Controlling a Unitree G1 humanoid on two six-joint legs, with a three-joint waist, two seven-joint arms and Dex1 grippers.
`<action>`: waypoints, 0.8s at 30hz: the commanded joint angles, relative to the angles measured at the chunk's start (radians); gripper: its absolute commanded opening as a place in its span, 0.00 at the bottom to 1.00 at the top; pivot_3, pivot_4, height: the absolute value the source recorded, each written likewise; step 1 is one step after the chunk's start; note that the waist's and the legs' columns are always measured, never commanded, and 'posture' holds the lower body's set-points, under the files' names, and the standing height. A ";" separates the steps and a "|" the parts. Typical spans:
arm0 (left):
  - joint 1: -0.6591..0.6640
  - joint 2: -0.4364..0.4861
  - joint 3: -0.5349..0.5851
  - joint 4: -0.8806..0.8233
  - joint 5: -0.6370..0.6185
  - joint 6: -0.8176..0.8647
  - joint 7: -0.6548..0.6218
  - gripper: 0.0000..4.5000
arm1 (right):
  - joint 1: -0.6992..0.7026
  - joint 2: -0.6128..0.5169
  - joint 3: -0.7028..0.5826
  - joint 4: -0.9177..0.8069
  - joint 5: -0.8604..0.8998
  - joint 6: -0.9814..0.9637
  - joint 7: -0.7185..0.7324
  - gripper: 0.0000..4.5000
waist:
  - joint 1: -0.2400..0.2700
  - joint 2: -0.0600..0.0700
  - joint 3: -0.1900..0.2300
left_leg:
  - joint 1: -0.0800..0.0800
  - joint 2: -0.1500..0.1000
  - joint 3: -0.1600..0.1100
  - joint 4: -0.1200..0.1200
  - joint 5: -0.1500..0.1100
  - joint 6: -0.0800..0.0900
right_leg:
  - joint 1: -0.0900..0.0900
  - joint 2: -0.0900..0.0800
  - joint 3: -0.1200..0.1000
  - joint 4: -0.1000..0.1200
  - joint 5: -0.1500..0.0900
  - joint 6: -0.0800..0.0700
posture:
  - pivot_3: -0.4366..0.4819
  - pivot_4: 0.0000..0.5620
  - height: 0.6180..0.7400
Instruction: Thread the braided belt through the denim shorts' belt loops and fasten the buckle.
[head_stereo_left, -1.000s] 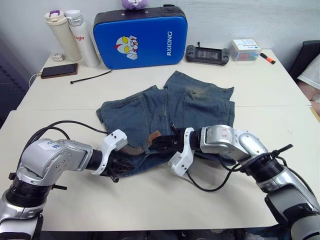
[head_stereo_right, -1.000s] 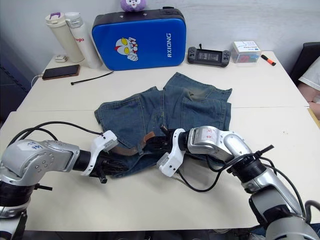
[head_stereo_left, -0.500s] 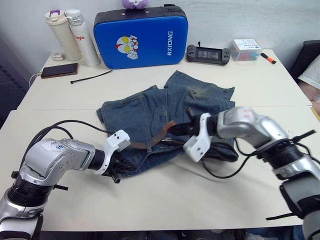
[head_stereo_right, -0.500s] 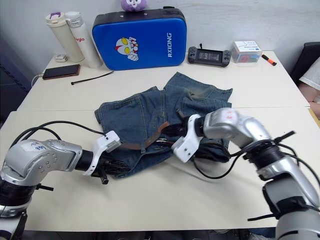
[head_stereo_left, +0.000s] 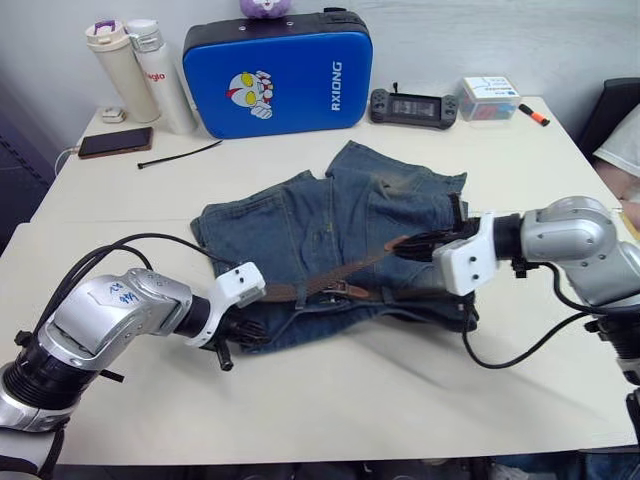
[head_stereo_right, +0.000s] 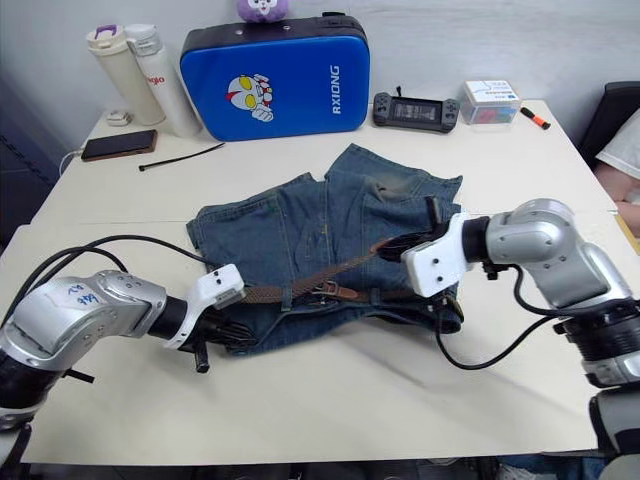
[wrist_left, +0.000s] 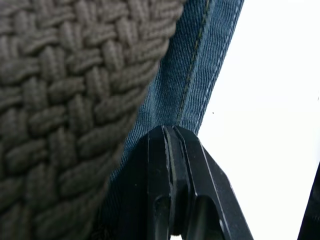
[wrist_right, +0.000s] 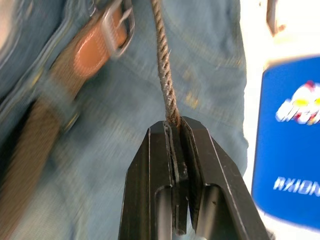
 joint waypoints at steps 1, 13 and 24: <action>0.026 0.053 -0.014 0.044 0.045 0.016 -0.025 0.00 | -0.005 -0.060 -0.103 0.021 0.020 0.066 0.018 0.02 | -0.002 0.000 0.000 | 0.000 0.001 0.000 0.000 0.000 0.000 | 0.000 0.000 0.000 0.000 0.000 0.000 | 0.48 0.27 0.48; -0.050 0.148 0.275 -0.056 -0.290 0.158 -0.277 0.99 | -0.024 0.052 -0.084 -0.115 0.060 0.193 0.030 0.00 | 0.001 -0.003 0.003 | -0.003 0.001 -0.001 0.000 0.000 0.000 | -0.002 0.000 -0.001 -0.002 0.000 0.000 | 0.48 0.27 0.48; -0.148 0.066 0.536 0.220 -0.640 0.348 -0.226 0.99 | -0.044 0.100 -0.096 -0.113 0.058 0.227 0.060 0.00 | 0.003 -0.002 0.004 | -0.002 0.000 -0.002 0.001 0.000 0.000 | -0.001 0.000 -0.001 -0.002 0.000 0.000 | 0.48 0.27 0.48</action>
